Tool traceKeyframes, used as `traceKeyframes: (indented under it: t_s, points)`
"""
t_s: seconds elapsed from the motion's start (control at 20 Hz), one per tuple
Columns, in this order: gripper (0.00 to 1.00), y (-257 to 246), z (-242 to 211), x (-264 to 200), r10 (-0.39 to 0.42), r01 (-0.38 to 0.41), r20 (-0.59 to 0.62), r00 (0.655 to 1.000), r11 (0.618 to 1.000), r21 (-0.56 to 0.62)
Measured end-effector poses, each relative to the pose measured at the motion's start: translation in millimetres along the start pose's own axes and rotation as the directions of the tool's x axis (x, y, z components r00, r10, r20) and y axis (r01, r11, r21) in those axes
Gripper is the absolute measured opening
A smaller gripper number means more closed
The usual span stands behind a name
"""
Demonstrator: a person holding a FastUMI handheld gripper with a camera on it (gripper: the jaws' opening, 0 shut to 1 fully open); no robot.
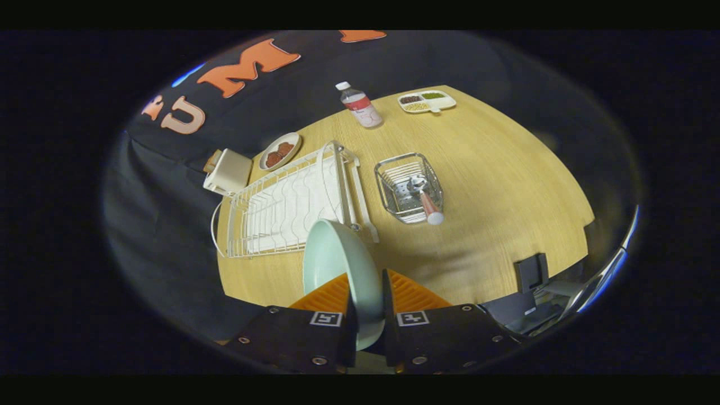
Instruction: Take the plate from the dish rack, then take the spoon from the basket and place it into the plate.
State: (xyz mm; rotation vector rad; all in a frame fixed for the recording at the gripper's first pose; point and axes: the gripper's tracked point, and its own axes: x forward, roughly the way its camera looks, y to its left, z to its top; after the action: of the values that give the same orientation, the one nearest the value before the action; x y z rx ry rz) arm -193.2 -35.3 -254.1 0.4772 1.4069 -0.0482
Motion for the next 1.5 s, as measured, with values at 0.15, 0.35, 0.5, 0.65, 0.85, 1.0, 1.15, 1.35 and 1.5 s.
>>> traceKeyframes:
  t_s: [0.15,0.35,0.5,0.65,0.85,1.0,1.15,1.35,1.5]
  points:
    - [0.21,-8,-9,15,0.045,-0.045,0.005,0.999,0.998,0.037]
    - [0.21,-8,-28,30,0.119,-0.117,-0.01,0.993,0.988,0.103]
    - [0.21,-9,-40,42,0.154,-0.151,-0.013,0.988,0.98,0.128]
    - [0.21,-9,-50,57,0.181,-0.177,-0.006,0.984,0.97,0.168]
    - [0.21,-11,-61,73,0.198,-0.191,-0.011,0.98,0.957,0.22]
    - [0.21,-11,-67,84,0.19,-0.184,-0.007,0.982,0.96,0.209]
    - [0.21,-6,-71,90,0.214,-0.21,0.004,0.977,0.955,0.209]
    - [0.22,-3,-72,94,0.233,-0.231,0.022,0.972,0.941,0.247]
    - [0.28,-1,-68,94,0.26,-0.262,0.047,0.965,0.924,0.279]
